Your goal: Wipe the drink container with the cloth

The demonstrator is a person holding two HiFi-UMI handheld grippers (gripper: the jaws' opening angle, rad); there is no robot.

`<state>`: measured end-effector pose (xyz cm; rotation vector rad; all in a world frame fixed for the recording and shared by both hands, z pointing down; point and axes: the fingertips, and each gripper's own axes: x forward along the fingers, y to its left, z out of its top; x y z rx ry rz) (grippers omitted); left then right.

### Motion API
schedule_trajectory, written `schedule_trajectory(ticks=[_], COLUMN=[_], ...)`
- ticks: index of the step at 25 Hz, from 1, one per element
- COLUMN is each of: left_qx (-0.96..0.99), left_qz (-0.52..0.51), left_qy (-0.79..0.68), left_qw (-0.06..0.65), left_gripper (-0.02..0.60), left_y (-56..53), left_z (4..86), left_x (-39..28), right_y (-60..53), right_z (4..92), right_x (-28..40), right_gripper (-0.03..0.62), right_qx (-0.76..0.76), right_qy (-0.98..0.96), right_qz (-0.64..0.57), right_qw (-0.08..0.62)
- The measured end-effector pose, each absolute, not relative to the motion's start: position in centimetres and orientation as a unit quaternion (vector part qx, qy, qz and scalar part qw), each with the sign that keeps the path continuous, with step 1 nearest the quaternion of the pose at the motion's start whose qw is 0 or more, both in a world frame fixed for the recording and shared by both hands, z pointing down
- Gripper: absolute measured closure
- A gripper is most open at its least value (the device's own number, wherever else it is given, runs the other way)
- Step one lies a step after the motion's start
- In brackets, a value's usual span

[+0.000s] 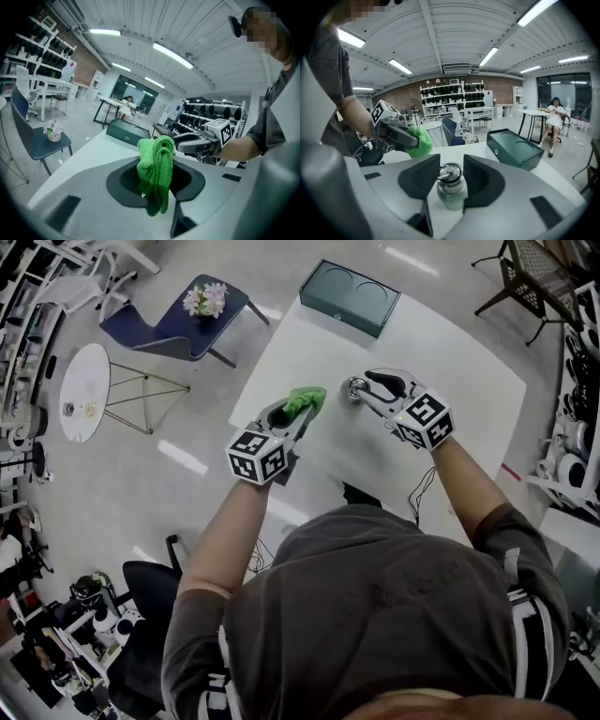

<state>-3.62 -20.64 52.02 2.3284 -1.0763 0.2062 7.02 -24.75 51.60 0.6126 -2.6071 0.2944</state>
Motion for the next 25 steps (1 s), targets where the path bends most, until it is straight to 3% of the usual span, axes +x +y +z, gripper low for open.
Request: schedule_trajectory(ticks=[16,25], left_qx=[0.845,0.840], left_qz=[0.125,0.253], left_qy=[-0.388,-0.389], left_qw=[0.347,0.281], left_gripper=[0.491,0.495], left_y=[-24.3,-27.5], left_z=[60.3,64.2], left_x=[0.9,1.9], right_y=[-25.5,-25.5], right_z=[53.7,53.8], right_x=[6.5,6.5], right_gripper=[0.474,0.474], right_qx=[0.184,0.183], right_qy=[-0.954,-0.955], right_qz=[0.125,0.127], right_qw=[0.200,0.194])
